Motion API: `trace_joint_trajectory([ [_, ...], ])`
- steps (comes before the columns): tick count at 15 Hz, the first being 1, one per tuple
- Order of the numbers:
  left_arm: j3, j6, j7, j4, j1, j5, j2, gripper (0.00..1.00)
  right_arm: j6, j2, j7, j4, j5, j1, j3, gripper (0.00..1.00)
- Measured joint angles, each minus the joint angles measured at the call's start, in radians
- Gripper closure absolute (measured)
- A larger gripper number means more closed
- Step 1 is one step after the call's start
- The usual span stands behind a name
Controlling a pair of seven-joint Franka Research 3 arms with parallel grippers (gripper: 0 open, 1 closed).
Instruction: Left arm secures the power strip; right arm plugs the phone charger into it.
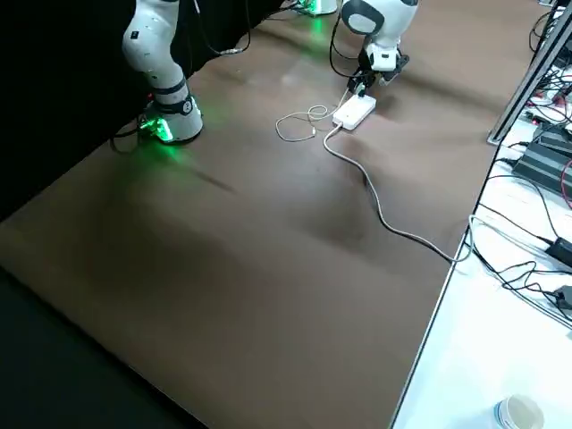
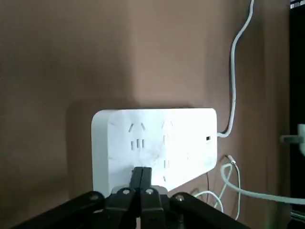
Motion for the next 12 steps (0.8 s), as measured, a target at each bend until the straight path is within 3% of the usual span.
trace_joint_trajectory([
  [12, 0.000, 0.000, 0.000, 0.000, 0.000, 0.000, 0.000, 0.99, 0.122, 0.095, 0.063, -0.003, 0.000, 0.072, 0.000, 0.52],
])
